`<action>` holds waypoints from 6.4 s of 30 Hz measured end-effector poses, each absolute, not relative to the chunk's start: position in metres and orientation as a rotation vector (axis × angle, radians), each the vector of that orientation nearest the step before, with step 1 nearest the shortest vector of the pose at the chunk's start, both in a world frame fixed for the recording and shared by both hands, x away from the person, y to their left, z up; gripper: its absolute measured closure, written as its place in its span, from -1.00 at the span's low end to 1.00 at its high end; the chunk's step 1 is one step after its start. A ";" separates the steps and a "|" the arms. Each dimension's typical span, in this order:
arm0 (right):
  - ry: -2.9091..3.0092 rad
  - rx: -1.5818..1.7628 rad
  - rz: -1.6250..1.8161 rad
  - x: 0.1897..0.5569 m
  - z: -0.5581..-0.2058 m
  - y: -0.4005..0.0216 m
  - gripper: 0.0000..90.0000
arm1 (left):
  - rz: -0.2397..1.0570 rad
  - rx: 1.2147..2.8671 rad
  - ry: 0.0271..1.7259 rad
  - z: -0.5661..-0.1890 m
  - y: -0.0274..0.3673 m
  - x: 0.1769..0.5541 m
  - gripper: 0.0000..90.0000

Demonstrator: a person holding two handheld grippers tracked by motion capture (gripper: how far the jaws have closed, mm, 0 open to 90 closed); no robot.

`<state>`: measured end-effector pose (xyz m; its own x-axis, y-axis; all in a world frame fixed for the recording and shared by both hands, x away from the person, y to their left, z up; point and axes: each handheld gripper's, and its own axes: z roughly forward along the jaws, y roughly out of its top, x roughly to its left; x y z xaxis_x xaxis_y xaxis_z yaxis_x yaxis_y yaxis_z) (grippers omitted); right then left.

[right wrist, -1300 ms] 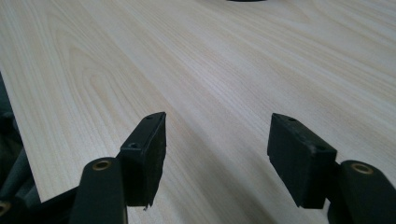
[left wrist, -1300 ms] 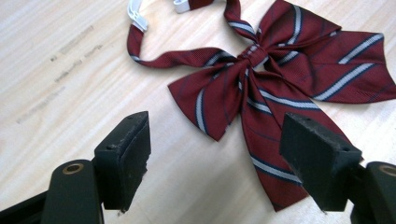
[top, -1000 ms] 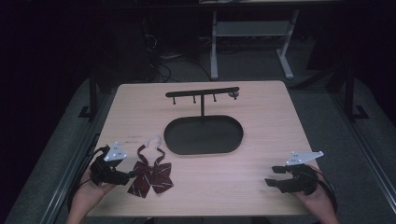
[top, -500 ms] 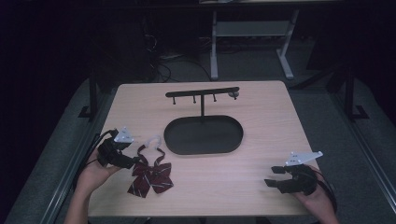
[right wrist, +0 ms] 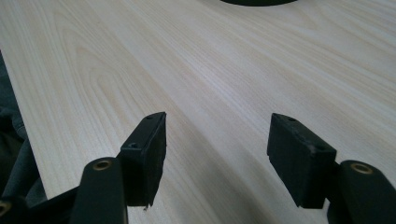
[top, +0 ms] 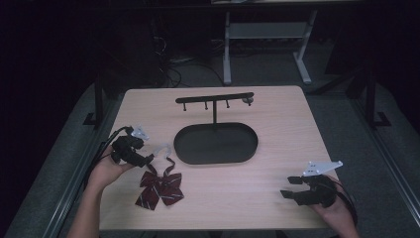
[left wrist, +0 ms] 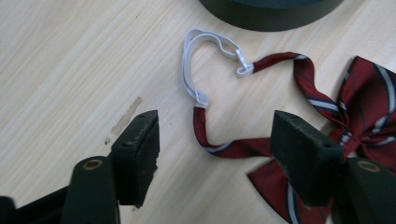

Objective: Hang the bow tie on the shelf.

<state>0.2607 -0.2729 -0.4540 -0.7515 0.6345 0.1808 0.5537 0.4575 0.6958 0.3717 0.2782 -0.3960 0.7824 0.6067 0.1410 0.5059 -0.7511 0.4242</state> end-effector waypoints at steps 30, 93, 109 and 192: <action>2.593 1.034 1.182 0.260 -0.453 -0.272 -0.18 | 0.285 2.677 0.925 -0.421 0.253 0.426 0.38; 2.587 1.039 1.180 0.260 -0.453 -0.271 -0.18 | 0.316 2.729 0.766 -0.396 0.238 0.394 0.97; 2.586 1.044 1.173 0.260 -0.454 -0.271 -0.18 | 0.314 2.754 0.687 -0.379 0.235 0.377 0.96; 2.573 1.058 1.178 0.259 -0.453 -0.274 -0.18 | 0.386 2.831 0.399 -0.287 0.210 0.332 0.97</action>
<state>0.2593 -0.2736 -0.4532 -0.7485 0.6411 0.1697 0.5472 0.4525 0.7041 0.3317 0.2101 -0.2865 0.9272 0.3010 0.2230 0.2330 -0.9296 0.2856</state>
